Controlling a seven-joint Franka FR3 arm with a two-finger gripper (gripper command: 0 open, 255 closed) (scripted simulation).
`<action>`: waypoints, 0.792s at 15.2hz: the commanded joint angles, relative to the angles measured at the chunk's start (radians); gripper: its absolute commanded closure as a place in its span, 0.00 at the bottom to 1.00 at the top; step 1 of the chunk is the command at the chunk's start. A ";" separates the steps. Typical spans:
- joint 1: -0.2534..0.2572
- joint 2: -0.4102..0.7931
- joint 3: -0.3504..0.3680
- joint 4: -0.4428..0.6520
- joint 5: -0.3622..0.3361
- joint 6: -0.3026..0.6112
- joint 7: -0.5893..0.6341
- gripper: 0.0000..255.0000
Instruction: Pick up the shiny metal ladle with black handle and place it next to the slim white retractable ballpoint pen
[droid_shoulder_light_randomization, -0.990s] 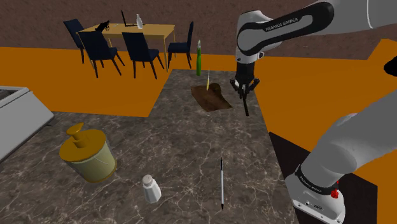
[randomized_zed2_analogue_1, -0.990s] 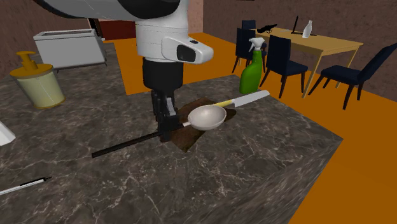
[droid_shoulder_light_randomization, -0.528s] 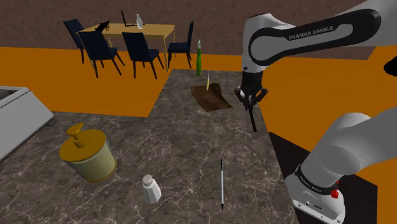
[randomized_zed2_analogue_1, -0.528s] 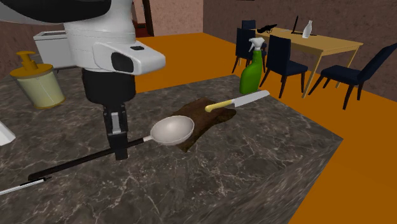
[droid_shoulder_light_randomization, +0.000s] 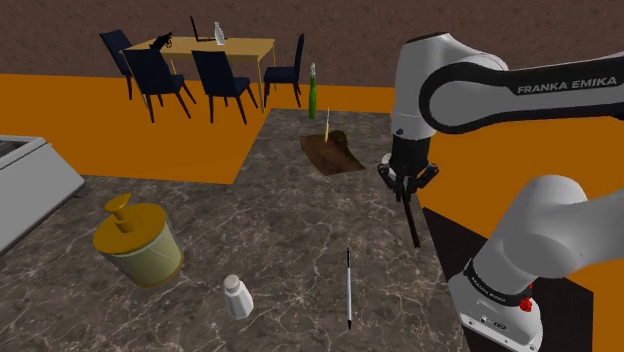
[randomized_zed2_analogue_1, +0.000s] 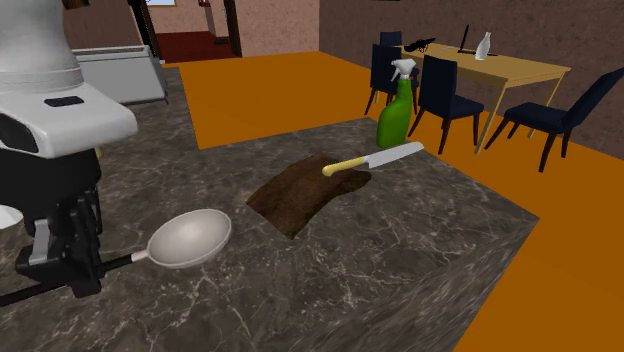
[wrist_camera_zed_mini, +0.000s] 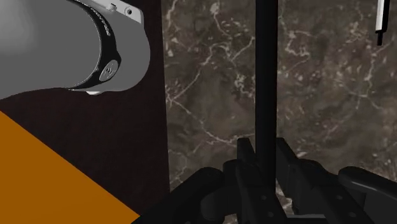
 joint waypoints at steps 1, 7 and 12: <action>0.032 -0.066 0.029 -0.026 0.036 -0.036 0.040 1.00; 0.151 -0.232 0.141 -0.083 0.170 -0.127 0.186 1.00; 0.254 -0.325 0.252 -0.092 0.299 -0.187 0.324 1.00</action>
